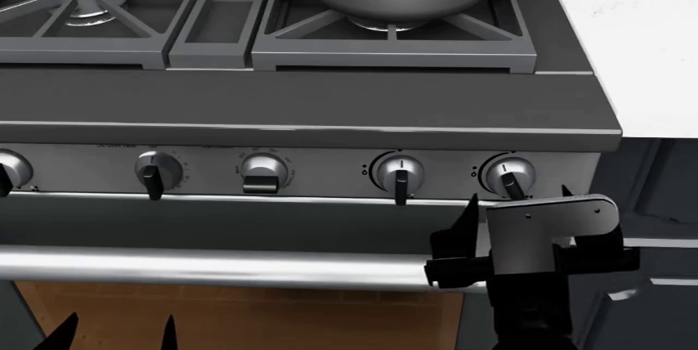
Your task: Turn off the front right burner of the stove.
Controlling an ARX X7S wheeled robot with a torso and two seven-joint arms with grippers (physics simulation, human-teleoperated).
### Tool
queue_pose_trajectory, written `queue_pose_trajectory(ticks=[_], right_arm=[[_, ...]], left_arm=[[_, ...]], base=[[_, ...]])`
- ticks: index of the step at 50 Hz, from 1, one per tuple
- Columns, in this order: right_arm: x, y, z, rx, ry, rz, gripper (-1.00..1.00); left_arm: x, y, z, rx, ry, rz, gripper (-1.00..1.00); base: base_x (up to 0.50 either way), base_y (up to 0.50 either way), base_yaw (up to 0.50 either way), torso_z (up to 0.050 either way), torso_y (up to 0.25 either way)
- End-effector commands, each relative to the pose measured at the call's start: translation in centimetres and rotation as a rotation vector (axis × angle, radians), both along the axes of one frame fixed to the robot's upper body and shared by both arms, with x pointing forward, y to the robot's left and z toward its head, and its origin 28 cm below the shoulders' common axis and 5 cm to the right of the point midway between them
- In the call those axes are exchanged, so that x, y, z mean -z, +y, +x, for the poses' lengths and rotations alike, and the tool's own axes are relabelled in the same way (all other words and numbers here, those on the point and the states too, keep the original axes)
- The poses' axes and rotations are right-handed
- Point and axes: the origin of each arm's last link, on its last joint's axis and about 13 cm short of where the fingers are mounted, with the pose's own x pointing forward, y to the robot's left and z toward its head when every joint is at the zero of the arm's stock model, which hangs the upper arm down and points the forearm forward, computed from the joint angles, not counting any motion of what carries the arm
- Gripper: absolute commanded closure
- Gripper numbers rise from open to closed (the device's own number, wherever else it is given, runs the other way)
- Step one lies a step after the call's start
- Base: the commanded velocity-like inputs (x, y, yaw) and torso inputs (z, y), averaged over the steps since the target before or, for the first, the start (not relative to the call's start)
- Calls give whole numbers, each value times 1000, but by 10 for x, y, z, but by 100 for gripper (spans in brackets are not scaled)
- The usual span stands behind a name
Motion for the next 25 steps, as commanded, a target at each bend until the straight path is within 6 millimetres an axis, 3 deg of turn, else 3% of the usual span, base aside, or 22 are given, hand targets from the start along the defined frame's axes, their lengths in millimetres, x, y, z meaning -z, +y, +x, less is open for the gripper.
queue_pose_trajectory(ticks=[1, 25], right_arm=[[7, 3, 7, -3, 26, 12, -100], [8, 2, 13, 6, 36, 9, -100]], left_arm=[[0, 1, 0, -3, -1, -3, -100], [0, 2, 1, -9, -2, -4, -100]], base=[[0, 0, 0, 0, 0], [0, 0, 0, 0, 0]])
